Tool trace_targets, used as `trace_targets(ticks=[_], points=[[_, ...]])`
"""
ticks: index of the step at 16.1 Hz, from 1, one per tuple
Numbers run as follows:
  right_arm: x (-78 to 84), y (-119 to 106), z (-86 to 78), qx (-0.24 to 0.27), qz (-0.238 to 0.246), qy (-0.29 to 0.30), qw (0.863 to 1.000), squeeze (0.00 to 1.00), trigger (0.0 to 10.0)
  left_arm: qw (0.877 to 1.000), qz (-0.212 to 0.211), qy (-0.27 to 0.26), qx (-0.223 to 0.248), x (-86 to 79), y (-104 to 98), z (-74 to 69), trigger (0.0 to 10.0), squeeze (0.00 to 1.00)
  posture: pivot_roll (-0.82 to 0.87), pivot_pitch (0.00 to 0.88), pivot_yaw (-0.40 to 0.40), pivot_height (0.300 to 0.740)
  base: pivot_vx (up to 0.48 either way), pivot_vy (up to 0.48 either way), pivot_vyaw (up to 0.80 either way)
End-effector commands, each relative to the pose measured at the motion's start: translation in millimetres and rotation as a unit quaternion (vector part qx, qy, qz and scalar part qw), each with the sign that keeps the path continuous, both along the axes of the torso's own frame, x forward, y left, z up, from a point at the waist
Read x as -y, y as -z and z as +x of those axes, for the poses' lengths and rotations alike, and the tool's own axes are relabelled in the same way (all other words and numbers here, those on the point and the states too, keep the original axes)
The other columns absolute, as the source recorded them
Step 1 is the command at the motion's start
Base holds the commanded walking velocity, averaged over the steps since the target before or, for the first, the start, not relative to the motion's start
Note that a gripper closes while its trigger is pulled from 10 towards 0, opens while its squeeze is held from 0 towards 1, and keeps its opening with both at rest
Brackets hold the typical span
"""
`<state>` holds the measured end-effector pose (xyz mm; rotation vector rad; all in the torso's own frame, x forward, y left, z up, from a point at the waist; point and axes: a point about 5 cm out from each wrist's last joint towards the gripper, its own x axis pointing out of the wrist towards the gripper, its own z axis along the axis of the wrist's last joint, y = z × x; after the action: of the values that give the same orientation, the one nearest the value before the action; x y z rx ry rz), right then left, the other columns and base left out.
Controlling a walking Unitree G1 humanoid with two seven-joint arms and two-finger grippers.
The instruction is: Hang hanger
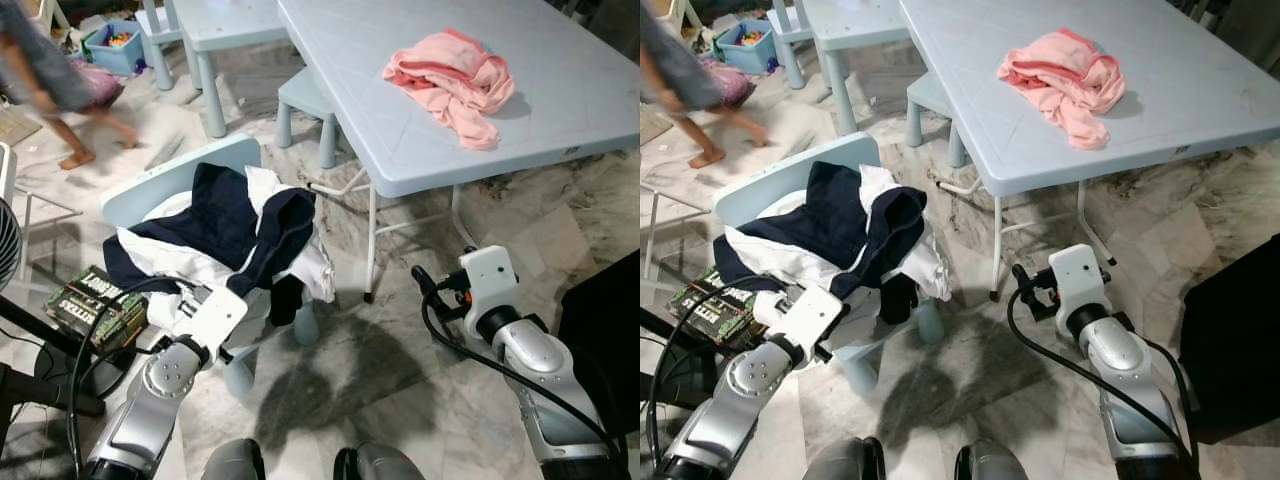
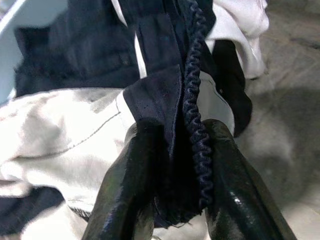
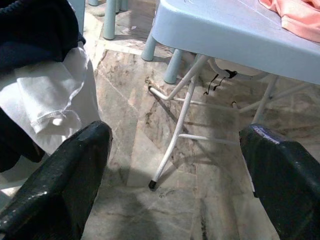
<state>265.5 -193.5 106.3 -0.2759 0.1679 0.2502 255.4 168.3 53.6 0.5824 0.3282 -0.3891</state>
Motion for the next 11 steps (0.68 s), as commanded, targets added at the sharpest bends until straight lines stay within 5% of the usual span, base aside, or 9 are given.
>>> trace_targets(ticks=[1, 5, 8, 11], points=[[0.0, 1, 0.7, -0.001, -0.003, 0.0, 1.0, 0.0, 10.0, 1.0, 0.016, 0.014, 0.017, 0.2, -4, 3.4, 10.0, 1.0, -0.08, 0.092, -0.042, 0.74, 0.0, 0.0, 0.0], [-0.7, 3, 0.5, -0.003, -0.002, 0.001, 1.0, 0.0, 10.0, 0.993, 0.065, 0.045, 0.089, -1.6, -14, 0.3, 10.0, 1.0, -0.07, 0.095, -0.039, 0.74, 0.0, 0.0, 0.0], [-2.7, 4, 1.1, -0.005, 0.0, -0.001, 1.0, 0.0, 10.0, 0.987, 0.07, 0.035, 0.14, -7.7, -14, -13.8, 10.0, 0.93, -0.07, 0.095, -0.039, 0.74, 0.0, 0.0, 0.0], [-3.9, 4, 2.8, -0.006, 0.001, -0.004, 1.0, 0.0, 10.0, 0.987, 0.056, 0.023, 0.152, -14.3, -10, -19.9, 10.0, 1.0, -0.06, 0.099, -0.046, 0.74, 0.0, 0.0, 0.0]])
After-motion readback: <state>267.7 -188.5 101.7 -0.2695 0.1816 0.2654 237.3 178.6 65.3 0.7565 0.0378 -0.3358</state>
